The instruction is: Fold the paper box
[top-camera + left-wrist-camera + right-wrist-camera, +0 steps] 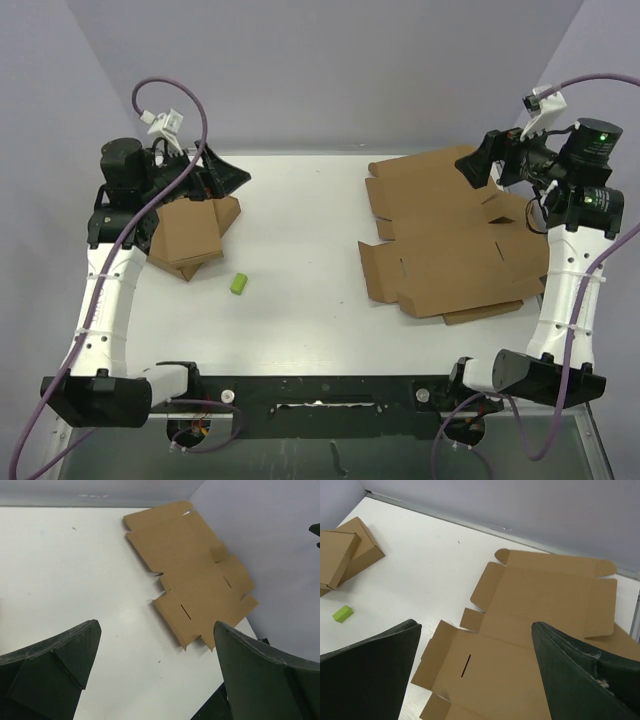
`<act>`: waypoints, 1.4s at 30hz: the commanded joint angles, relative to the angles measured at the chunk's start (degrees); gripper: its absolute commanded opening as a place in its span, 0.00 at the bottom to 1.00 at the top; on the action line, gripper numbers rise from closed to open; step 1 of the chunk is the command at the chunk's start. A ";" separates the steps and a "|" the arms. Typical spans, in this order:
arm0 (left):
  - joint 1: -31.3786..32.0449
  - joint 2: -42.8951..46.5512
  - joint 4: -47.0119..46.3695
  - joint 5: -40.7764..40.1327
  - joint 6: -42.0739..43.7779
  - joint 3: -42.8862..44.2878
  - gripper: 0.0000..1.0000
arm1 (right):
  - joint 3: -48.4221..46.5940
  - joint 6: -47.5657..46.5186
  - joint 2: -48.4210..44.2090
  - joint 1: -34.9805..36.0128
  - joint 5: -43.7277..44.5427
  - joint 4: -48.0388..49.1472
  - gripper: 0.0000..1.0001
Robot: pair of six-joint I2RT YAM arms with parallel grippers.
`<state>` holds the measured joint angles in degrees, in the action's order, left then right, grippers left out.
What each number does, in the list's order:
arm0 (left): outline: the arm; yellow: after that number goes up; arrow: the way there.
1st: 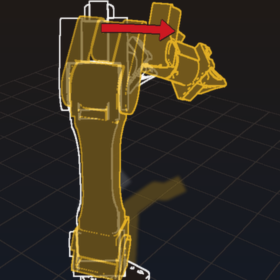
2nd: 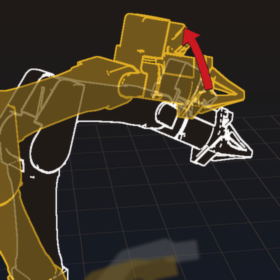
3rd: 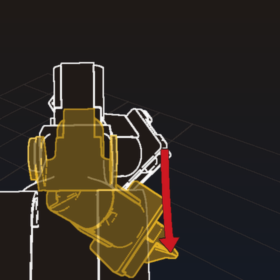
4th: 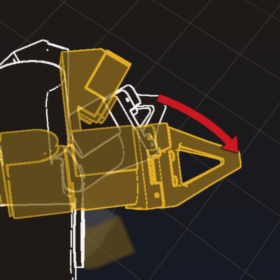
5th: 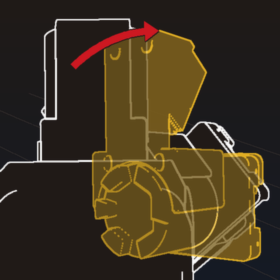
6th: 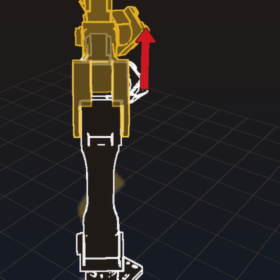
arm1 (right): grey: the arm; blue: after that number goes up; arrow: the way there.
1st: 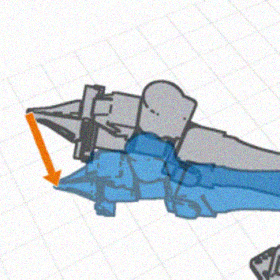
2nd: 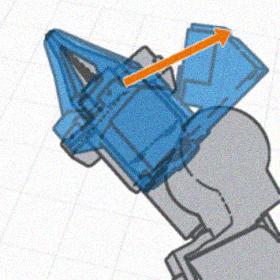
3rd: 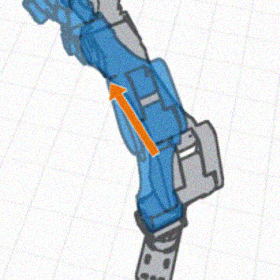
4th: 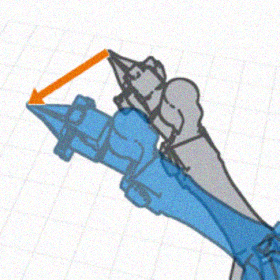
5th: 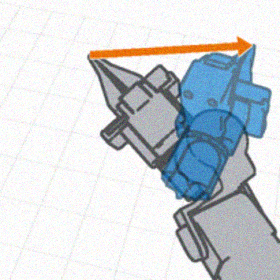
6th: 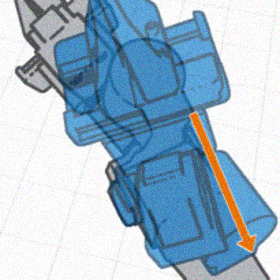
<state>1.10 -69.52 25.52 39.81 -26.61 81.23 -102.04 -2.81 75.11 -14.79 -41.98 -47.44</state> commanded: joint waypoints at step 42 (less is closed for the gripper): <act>46.42 -37.62 -54.03 -39.40 -31.99 -24.73 0.78 | 53.13 -14.75 -15.20 -2.72 -21.66 19.54 0.98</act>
<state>47.27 -99.79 -20.53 2.15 -54.30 47.42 -47.86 -15.11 59.66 -17.32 -64.05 -31.40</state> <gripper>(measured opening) 0.813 0.980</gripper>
